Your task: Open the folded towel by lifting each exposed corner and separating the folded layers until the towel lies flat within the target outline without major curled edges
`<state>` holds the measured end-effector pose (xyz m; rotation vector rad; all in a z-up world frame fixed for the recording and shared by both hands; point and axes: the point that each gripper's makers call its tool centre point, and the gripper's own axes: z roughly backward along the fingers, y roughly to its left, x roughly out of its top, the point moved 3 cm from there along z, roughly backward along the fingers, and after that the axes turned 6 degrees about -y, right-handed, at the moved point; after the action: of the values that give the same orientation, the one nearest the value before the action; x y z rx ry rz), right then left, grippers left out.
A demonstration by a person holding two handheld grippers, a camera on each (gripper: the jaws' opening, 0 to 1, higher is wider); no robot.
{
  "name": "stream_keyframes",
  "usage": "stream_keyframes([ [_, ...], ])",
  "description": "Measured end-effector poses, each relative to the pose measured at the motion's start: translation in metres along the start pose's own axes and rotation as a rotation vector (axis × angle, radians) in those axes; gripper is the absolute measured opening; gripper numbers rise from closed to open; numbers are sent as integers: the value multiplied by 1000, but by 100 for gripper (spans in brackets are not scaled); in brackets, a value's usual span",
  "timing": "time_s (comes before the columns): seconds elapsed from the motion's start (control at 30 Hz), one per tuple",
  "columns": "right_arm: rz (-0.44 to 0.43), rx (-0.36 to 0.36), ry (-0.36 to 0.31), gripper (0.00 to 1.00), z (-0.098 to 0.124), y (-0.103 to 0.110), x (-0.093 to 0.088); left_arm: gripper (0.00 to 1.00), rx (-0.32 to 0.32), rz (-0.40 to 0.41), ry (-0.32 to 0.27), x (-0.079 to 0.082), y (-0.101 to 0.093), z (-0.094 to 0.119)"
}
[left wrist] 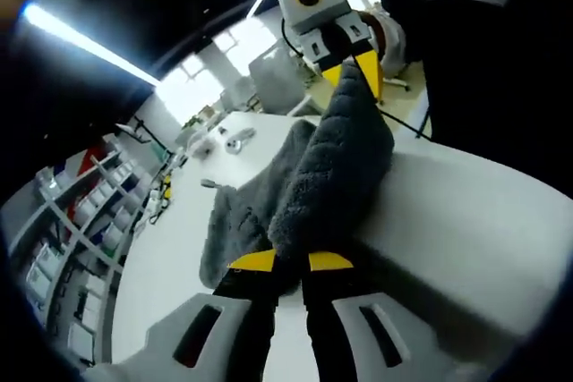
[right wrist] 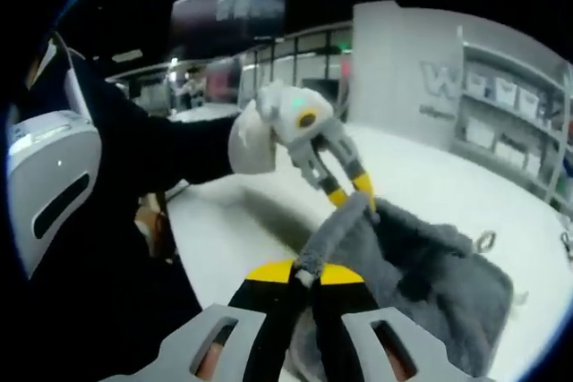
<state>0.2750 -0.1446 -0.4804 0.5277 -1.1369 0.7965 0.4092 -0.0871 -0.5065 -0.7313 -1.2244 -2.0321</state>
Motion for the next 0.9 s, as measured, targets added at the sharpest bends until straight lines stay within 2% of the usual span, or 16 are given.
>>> stream_keyframes([
  [0.3, -50, 83, 34, 4, -29, 17, -22, 10, 16, 76, 45, -33, -22, 11],
  [0.5, -91, 128, 54, 4, -47, 27, -36, 10, 28, 119, 76, -54, -30, 22],
  [0.7, -108, 172, 84, 6, -68, 41, -52, 10, 13, 134, 83, -61, -35, 25],
  [0.83, -107, 193, 103, 12, -76, 47, -60, 14, 45, 168, 69, -64, -28, 32],
  [0.9, -119, 220, 122, 19, -79, 53, -66, 18, 56, 186, 52, -62, -25, 33],
])
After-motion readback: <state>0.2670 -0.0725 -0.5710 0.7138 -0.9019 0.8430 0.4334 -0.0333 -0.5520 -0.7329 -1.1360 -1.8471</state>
